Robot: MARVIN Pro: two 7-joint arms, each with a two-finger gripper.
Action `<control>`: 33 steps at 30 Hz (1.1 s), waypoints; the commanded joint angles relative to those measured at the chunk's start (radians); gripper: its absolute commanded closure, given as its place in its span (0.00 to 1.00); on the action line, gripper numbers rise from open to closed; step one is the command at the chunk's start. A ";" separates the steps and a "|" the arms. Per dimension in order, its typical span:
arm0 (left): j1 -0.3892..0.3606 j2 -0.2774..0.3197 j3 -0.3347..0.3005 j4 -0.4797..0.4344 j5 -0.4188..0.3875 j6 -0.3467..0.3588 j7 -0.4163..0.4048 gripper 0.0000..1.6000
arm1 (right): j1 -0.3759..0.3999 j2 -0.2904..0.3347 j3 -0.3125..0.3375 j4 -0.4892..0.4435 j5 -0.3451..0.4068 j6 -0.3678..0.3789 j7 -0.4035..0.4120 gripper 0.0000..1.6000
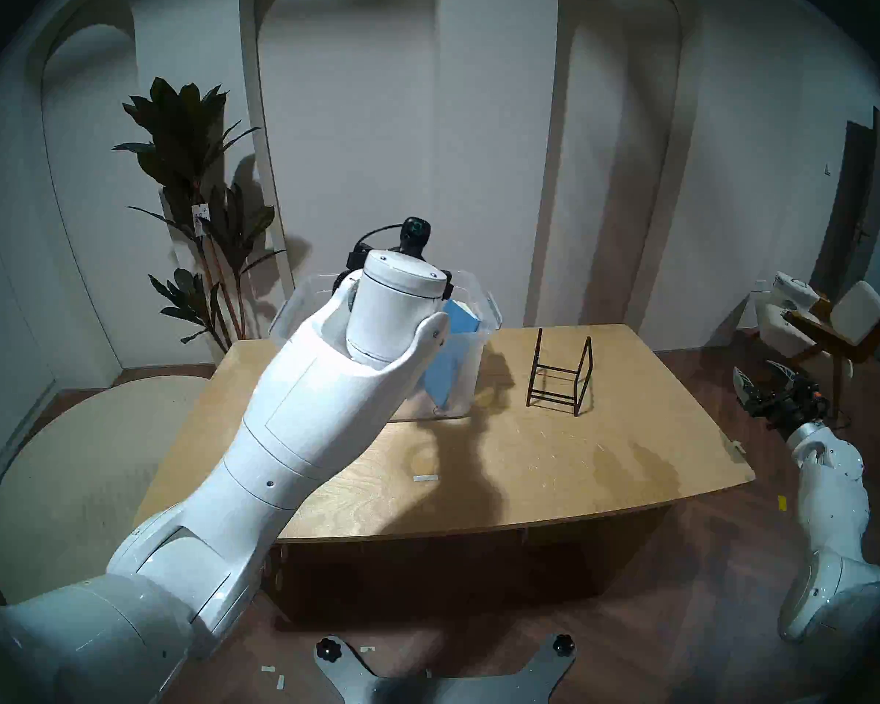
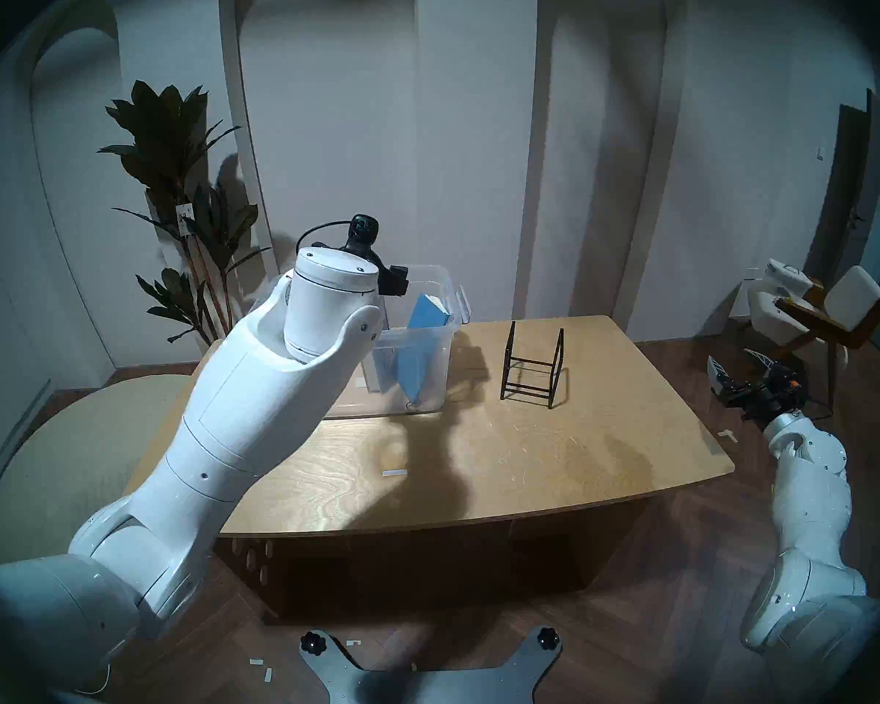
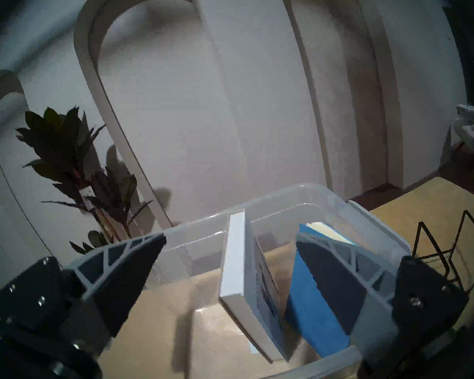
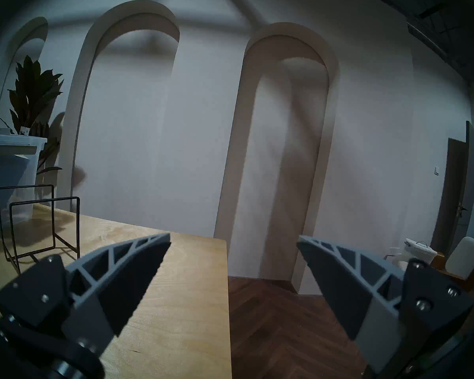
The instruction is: Pack the books into the storage box
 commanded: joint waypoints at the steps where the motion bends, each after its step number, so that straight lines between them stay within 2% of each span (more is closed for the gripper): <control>1: -0.013 0.020 0.016 -0.114 0.134 -0.013 0.115 0.00 | 0.012 0.012 0.000 -0.016 0.000 -0.006 0.002 0.00; 9: 0.100 0.072 0.089 -0.218 0.354 0.004 0.263 0.00 | 0.012 0.010 -0.001 -0.018 0.000 -0.002 0.002 0.00; 11: 0.126 0.095 0.092 -0.219 0.412 0.004 0.260 0.00 | 0.012 0.003 -0.007 -0.031 0.004 -0.004 0.020 0.00; 20: 0.227 0.164 0.013 -0.234 0.575 0.004 0.251 0.00 | 0.024 -0.055 -0.025 -0.130 0.042 -0.026 0.091 0.00; 22: 0.229 0.181 0.011 -0.229 0.594 0.004 0.283 0.00 | 0.030 -0.059 -0.026 -0.146 0.049 -0.030 0.101 0.00; 23: 0.234 0.192 -0.002 -0.235 0.612 0.004 0.247 0.00 | 0.034 -0.062 -0.028 -0.159 0.053 -0.032 0.107 0.00; 25: 0.256 0.215 -0.040 -0.251 0.640 0.004 0.248 0.00 | 0.047 -0.070 -0.030 -0.194 0.071 -0.036 0.131 0.00; 33: 0.354 0.246 -0.138 -0.287 0.660 0.004 0.242 0.00 | 0.059 -0.114 -0.031 -0.284 0.118 -0.010 0.166 0.00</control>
